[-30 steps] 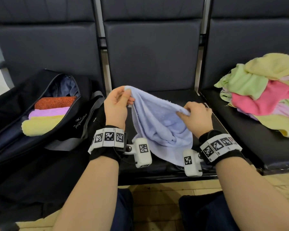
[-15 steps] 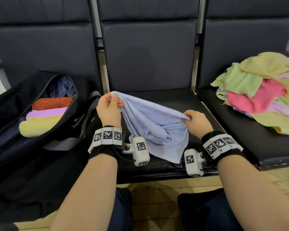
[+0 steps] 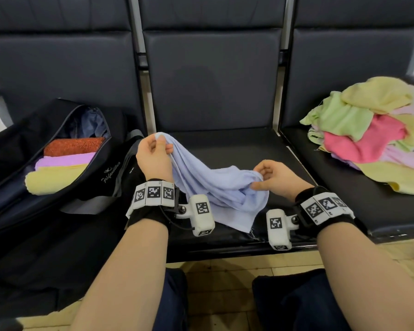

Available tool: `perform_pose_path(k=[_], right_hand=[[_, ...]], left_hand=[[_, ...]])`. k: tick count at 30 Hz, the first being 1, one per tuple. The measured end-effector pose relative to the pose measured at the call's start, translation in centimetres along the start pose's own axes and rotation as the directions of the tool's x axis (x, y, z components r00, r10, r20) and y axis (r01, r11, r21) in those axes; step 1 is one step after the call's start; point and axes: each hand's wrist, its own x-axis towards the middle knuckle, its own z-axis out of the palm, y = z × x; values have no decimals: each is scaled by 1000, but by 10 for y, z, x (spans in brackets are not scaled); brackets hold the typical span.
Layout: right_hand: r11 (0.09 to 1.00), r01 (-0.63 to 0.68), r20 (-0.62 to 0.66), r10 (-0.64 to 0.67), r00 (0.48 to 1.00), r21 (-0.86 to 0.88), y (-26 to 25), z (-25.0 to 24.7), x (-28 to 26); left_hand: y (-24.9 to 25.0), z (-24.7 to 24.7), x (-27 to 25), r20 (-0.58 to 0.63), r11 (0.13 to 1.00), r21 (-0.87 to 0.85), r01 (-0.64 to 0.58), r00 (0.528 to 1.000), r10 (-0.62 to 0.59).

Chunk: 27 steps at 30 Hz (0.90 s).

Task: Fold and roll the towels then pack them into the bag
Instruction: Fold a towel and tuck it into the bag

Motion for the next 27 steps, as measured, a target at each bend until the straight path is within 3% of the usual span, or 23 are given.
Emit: perform_pose_path(k=[3, 5, 8, 10, 12, 15, 18, 22, 27], right_hand=[[997, 65, -64, -68, 996, -50, -1, 2, 2], [977, 87, -226, -131, 965, -195, 1, 4, 5], [948, -29, -555, -160, 816, -316, 5, 1, 4], [940, -186, -705, -73, 706, -285, 1, -3, -2], [936, -304, -761, 65, 645, -178, 2, -8, -5], [924, -383, -671, 278, 688, -11, 13, -12, 2], [920, -276, -593, 391, 704, 278, 27, -8, 13], [847, -79, -543, 405, 736, 526, 19, -7, 19], [896, 19, -590, 277, 758, 445, 17, -5, 18]], left_hand=[[1, 3, -3, 8, 1000, -3, -18, 1000, 18], [3, 5, -5, 4, 999, -17, -37, 999, 37], [5, 5, -6, -43, 997, -53, -53, 998, 50], [5, 3, -5, -71, 996, -71, -58, 996, 53], [4, 3, -5, -74, 996, -71, -49, 996, 44], [3, 3, -5, -59, 997, -70, -38, 998, 33], [4, 4, -6, -48, 997, -68, -37, 998, 34], [5, 4, -6, -62, 997, -70, -31, 998, 26], [8, 4, -9, -85, 996, -80, -50, 995, 43]])
